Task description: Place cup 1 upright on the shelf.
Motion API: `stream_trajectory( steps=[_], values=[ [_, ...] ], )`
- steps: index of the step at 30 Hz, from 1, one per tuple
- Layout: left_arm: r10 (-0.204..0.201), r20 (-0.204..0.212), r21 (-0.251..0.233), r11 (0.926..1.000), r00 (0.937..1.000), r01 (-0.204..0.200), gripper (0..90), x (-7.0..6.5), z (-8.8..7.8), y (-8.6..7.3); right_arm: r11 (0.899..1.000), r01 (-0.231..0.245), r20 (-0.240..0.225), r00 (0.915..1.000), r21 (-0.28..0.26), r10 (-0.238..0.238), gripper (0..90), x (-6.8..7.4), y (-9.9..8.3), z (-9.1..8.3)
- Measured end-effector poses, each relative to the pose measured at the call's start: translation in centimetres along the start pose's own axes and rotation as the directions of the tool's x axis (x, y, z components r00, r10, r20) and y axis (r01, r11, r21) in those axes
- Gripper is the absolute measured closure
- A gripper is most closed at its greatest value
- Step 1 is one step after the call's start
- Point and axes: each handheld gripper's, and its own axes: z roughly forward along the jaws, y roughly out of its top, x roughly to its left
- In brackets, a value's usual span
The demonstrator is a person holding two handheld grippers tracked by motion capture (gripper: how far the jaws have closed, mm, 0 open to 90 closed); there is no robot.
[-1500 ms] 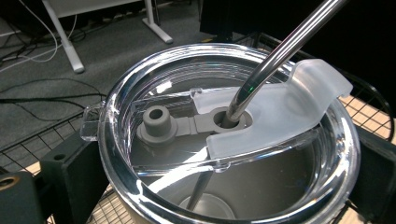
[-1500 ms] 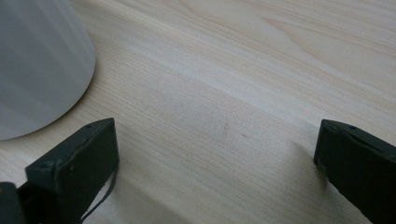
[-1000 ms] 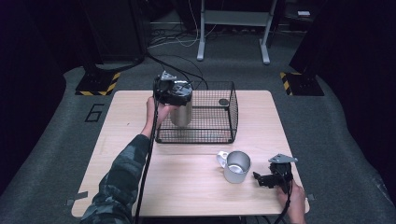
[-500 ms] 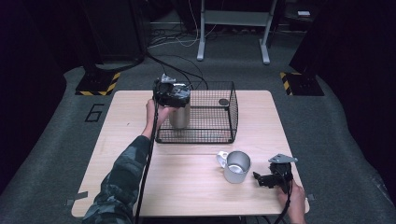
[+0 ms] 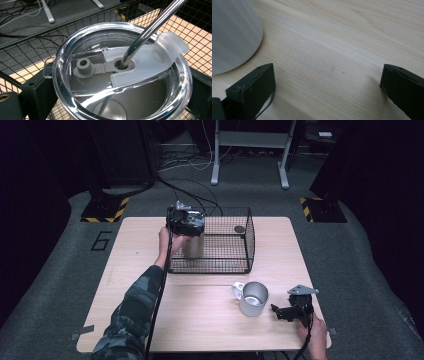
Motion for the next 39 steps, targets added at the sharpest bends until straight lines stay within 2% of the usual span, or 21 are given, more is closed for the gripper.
stream_trajectory(
  steps=[5,6,9,10,11,16,17,18,21,24,30,39],
  values=[
    [-0.006,-0.009,0.007,1.0,0.9999,0.006,3.9,-0.2,0.3,-0.2,1.0,0.01,-0.002,0.9999,0.004,-0.01,0.0,-0.1,0.0,0.0],
    [-0.022,-0.009,0.002,0.9997,0.9997,0.022,3.9,-0.3,0.4,-0.2,1.0,0.009,-0.001,1.0,0.002,-0.009,0.0,-0.1,0.0,0.0],
    [-0.014,-0.021,0.019,0.9997,0.9997,0.015,3.9,-0.4,0.6,-0.4,1.0,0.01,-0.001,1.0,0.004,-0.01,0.0,-0.1,0.0,0.0],
    [-0.03,-0.021,0.009,0.9995,0.9993,0.031,3.9,-0.6,0.7,-0.5,1.0,0.01,-0.002,1.0,0.005,-0.01,0.0,-0.1,0.0,0.0],
    [-0.014,-0.021,0.024,0.9996,0.9997,0.015,3.9,-0.5,0.7,-0.5,1.0,0.01,-0.001,1.0,0.004,-0.01,0.0,-0.1,0.0,0.0],
    [-0.046,-0.025,-0.006,0.9989,0.9986,0.046,3.9,-0.5,1.2,-0.9,1.0,0.01,-0.001,1.0,0.004,-0.01,0.0,-0.1,0.0,0.0],
    [-0.037,-0.021,0.005,0.9993,0.9991,0.037,3.8,-0.5,1.1,-0.9,1.0,0.01,-0.001,1.0,0.004,-0.01,0.0,-0.1,0.0,0.0],
    [-0.037,-0.022,-0.007,0.9993,0.9991,0.036,3.8,-0.6,1.2,-1.0,1.0,0.01,-0.002,0.9999,0.005,-0.01,0.0,-0.1,0.0,0.0],
    [-0.021,-0.023,-0.002,0.9998,0.9995,0.021,3.8,-0.8,0.9,-1.4,1.0,0.01,-0.001,1.0,0.004,-0.01,0.0,0.0,0.0,0.0],
    [-0.041,-0.018,-0.014,0.9991,0.999,0.04,3.7,-0.7,0.7,-1.8,1.0,0.01,-0.001,1.0,0.005,-0.01,0.0,0.0,0.0,0.0],
    [-0.037,-0.027,0.016,0.9992,0.9989,0.038,3.5,-0.8,0.3,-1.6,1.0,0.011,-0.002,0.9999,0.004,-0.011,0.0,-0.1,0.0,0.0],
    [-0.055,-0.042,0.028,0.998,0.9976,0.056,0.4,-0.9,0.3,-1.6,1.0,0.01,-0.002,0.9999,0.005,-0.01,0.0,-0.1,0.0,0.0]
  ],
)
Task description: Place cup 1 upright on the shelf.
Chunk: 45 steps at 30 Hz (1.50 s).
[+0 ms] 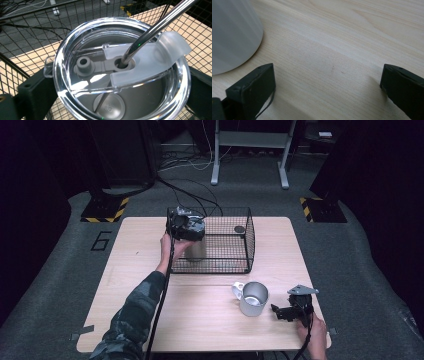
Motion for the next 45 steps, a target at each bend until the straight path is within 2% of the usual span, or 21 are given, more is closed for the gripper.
stream_trajectory(
  steps=[1,4,9,15,18,23,33,45],
  values=[
    [-0.002,-0.001,0.001,1.0,1.0,0.002,0.2,0.0,0.0,0.0,1.0,0.0,0.0,1.0,-0.001,0.0,0.0,0.0,0.0,0.0],
    [-0.021,-0.005,-0.033,0.9992,0.9998,0.021,0.0,0.2,-0.5,0.1,1.0,0.0,0.0,1.0,0.0,0.0,0.0,0.0,0.0,0.0],
    [-0.02,0.006,-0.049,0.9986,0.9998,0.02,0.0,0.2,-1.2,0.6,1.0,0.0,-0.001,1.0,0.0,0.0,0.0,0.0,0.0,0.0],
    [0.009,0.027,-0.064,0.9979,0.9996,-0.007,0.0,0.1,-2.4,1.2,1.0,-0.001,-0.001,1.0,0.0,0.001,0.0,0.0,0.0,0.0],
    [0.02,0.031,-0.094,0.9954,0.9993,-0.017,0.1,0.0,-3.1,1.5,1.0,-0.001,-0.001,1.0,-0.001,0.001,0.0,0.0,0.0,0.0],
    [0.055,0.051,-0.112,0.9925,0.9972,-0.049,0.1,-0.7,-4.2,1.8,1.0,0.0,0.0,1.0,0.0,0.0,0.0,0.0,0.0,0.0],
    [0.116,0.104,-0.117,0.9877,0.9878,-0.104,0.0,-1.9,-6.7,2.0,1.0,0.0,0.0,1.0,0.0,0.0,0.0,0.0,0.0,0.0],
    [0.194,0.114,-0.126,0.9757,0.9744,-0.179,0.0,-2.9,-10.0,0.4,1.0,-0.001,0.0,1.0,-0.001,0.001,0.0,0.0,0.0,0.0]
  ],
)
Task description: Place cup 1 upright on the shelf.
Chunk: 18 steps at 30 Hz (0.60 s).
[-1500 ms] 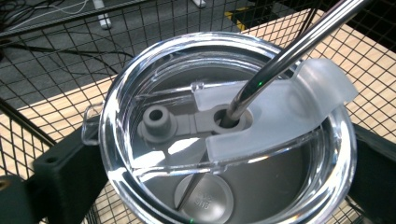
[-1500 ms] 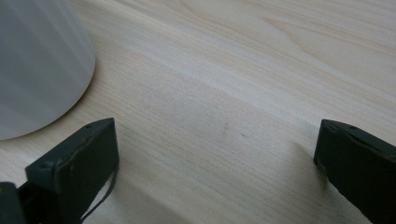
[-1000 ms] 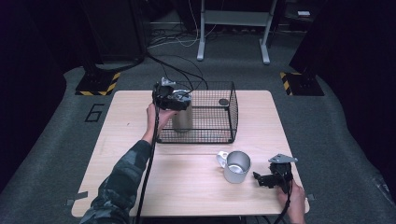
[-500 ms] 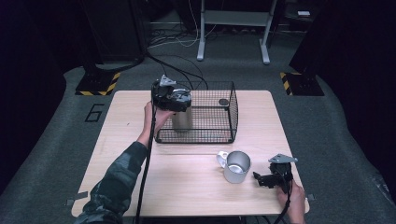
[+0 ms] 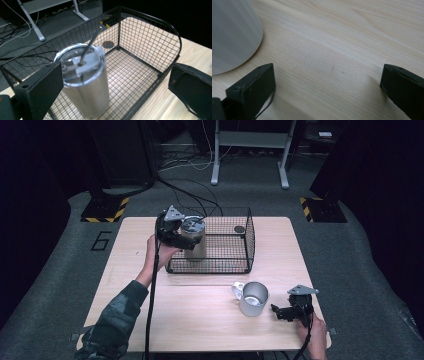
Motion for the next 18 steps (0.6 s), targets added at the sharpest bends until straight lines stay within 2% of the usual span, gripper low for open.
stream_trajectory(
  steps=[2,9,18],
  values=[
    [0.01,0.007,0.01,0.9999,0.9999,-0.01,0.0,-0.1,-0.4,-0.4,1.0,0.0,0.0,1.0,0.0,0.0,0.0,0.0,0.0,0.0],
    [0.007,0.022,0.027,0.9996,0.9997,-0.007,0.0,0.0,-1.8,-2.3,1.0,0.0,0.0,1.0,0.0,0.0,0.0,0.0,0.0,0.0],
    [-0.015,0.037,0.044,0.999,0.9992,0.013,0.0,-0.2,-3.1,-5.0,1.0,0.0,0.0,1.0,0.0,0.0,0.0,0.0,0.0,0.0]
  ],
)
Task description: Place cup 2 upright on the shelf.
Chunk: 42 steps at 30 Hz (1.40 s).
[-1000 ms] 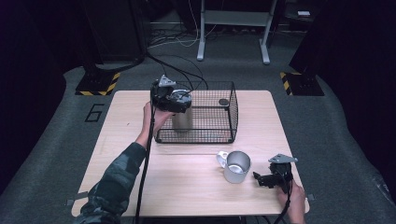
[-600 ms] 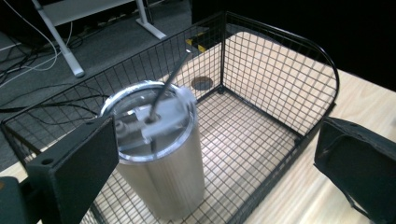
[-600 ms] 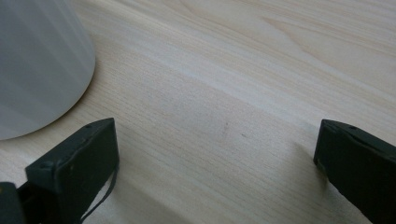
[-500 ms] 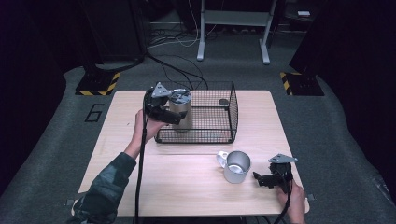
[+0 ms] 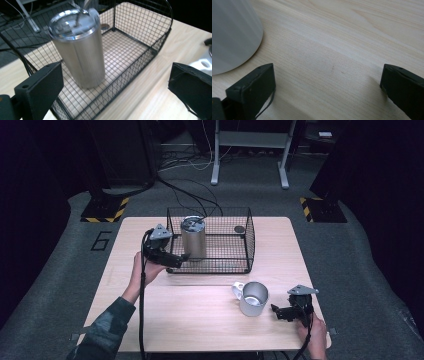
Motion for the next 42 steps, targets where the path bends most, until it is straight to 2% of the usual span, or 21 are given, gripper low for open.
stream_trajectory(
  steps=[2,7,11,14,16,18,21,23,26,28,29,30,32,33,35,38,40,42],
  values=[
    [0.006,-0.004,0.007,1.0,1.0,-0.006,0.0,0.0,-0.2,-0.3,1.0,0.002,0.0,1.0,-0.001,-0.002,0.0,0.0,0.0,0.0],
    [-0.016,0.017,0.037,0.9992,0.9997,0.016,0.0,0.2,-0.9,-2.7,1.0,0.0,0.0,1.0,0.0,0.0,0.0,0.0,0.0,0.0],
    [-0.025,0.011,0.051,0.9984,0.9996,0.025,0.0,0.2,-1.1,-4.6,1.0,0.001,0.0,1.0,0.0,-0.001,0.0,0.0,0.0,0.0],
    [-0.035,0.013,0.072,0.9968,0.9993,0.034,0.0,0.2,-1.0,-6.3,1.0,-0.002,0.003,1.0,-0.001,0.002,0.0,0.0,0.0,0.0],
    [-0.035,0.005,0.099,0.9945,0.9994,0.034,0.0,0.2,-0.8,-7.4,1.0,-0.021,0.016,0.9996,-0.005,0.021,0.0,0.2,-0.1,0.0],
    [-0.053,0.014,0.109,0.9927,0.9985,0.051,0.0,0.2,-0.6,-8.7,1.0,-0.022,0.019,0.9996,-0.009,0.022,0.0,0.2,-0.1,0.0],
    [-0.06,0.006,0.151,0.9868,0.9982,0.059,0.0,0.2,-0.1,-10.6,1.0,-0.028,0.021,0.9994,-0.003,0.028,0.0,0.3,-0.1,-0.1],
    [-0.083,0.013,0.17,0.9822,0.9964,0.08,0.0,0.3,0.3,-11.9,0.999,-0.04,0.031,0.9987,-0.005,0.04,0.0,0.4,-0.2,-0.2],
    [-0.109,0.003,0.199,0.9741,0.994,0.107,0.0,0.4,0.8,-13.7,0.999,-0.043,0.032,0.9985,-0.007,0.044,0.0,0.4,-0.2,-0.1],
    [-0.139,-0.008,0.2,0.97,0.9902,0.138,0.0,0.4,1.2,-14.9,0.999,-0.032,0.025,0.9992,0.001,0.032,0.0,0.4,-0.1,-0.1],
    [-0.139,-0.008,0.2,0.97,0.9902,0.138,0.0,0.4,1.2,-14.9,0.999,-0.032,0.025,0.9992,0.001,0.032,0.0,0.4,-0.1,-0.1],
    [-0.159,-0.019,0.209,0.9649,0.9872,0.159,0.0,0.3,1.6,-16.0,0.999,-0.037,0.03,0.9989,-0.001,0.037,0.0,0.5,-0.1,-0.1],
    [-0.154,-0.032,0.223,0.962,0.9875,0.158,0.0,0.2,2.1,-17.0,1.0,-0.024,0.026,0.9994,-0.005,0.024,0.0,0.4,-0.2,-0.2],
    [-0.165,-0.027,0.227,0.9595,0.986,0.167,0.0,0.1,2.2,-17.3,1.0,-0.027,0.018,0.9995,-0.01,0.027,0.0,0.3,-0.2,-0.2],
    [-0.135,-0.055,0.219,0.965,0.9893,0.144,0.0,-0.1,2.3,-17.8,1.0,-0.024,0.01,0.9997,0.0,0.024,0.0,0.2,-0.2,-0.3],
    [-0.158,-0.068,0.19,0.9671,0.9851,0.169,0.0,-0.3,2.3,-18.0,1.0,-0.005,0.007,1.0,-0.002,0.005,0.0,0.2,-0.3,-0.3],
    [-0.149,-0.084,0.168,0.9724,0.9852,0.162,0.0,-0.4,2.4,-18.2,1.0,-0.01,0.002,0.9999,0.011,0.01,0.0,0.2,-0.2,-0.4],
    [-0.106,-0.099,0.197,0.9725,0.9894,0.124,0.0,-0.6,2.4,-18.1,1.0,-0.018,0.006,0.9998,0.019,0.018,0.0,0.2,-0.2,-0.4]
  ],
)
